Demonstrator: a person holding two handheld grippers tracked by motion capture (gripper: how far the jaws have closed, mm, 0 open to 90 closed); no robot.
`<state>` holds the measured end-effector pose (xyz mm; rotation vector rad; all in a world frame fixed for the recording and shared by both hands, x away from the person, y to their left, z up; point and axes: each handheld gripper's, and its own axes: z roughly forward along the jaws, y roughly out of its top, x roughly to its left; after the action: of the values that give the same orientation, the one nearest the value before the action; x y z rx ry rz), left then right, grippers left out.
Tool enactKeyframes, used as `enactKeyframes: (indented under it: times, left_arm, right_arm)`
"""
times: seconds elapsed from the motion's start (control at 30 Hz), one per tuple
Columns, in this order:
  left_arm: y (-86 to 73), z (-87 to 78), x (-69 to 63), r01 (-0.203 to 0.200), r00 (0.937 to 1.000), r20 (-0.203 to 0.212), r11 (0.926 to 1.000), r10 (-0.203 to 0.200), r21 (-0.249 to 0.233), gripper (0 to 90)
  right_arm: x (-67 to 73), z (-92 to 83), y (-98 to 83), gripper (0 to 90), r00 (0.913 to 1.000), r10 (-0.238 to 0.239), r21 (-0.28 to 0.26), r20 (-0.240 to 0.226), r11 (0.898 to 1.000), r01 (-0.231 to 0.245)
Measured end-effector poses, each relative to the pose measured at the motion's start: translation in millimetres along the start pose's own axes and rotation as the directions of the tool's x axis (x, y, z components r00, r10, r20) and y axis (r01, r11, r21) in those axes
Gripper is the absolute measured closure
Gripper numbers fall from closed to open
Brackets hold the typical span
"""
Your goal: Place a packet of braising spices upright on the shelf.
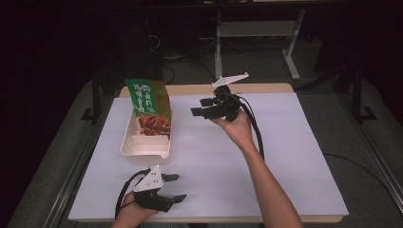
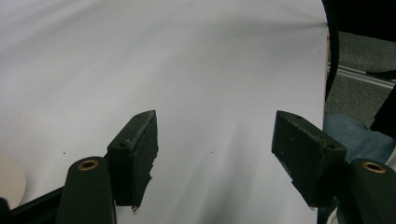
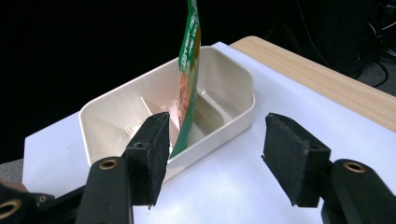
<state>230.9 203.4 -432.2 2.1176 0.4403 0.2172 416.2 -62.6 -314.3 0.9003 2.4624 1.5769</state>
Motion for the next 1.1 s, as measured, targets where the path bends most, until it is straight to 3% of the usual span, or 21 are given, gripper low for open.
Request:
enactKeyframes:
  times: [1.1]
  left_arm:
    - [0.1, 0.6, 0.8, -0.001, 1.0, -0.003, 1.0, 0.001, 0.003, 30.8]
  right_arm:
    - [-13.5, -42.1, -39.5, 37.1, 0.9981, 0.048, 0.023, 0.038, 0.999, -0.049]
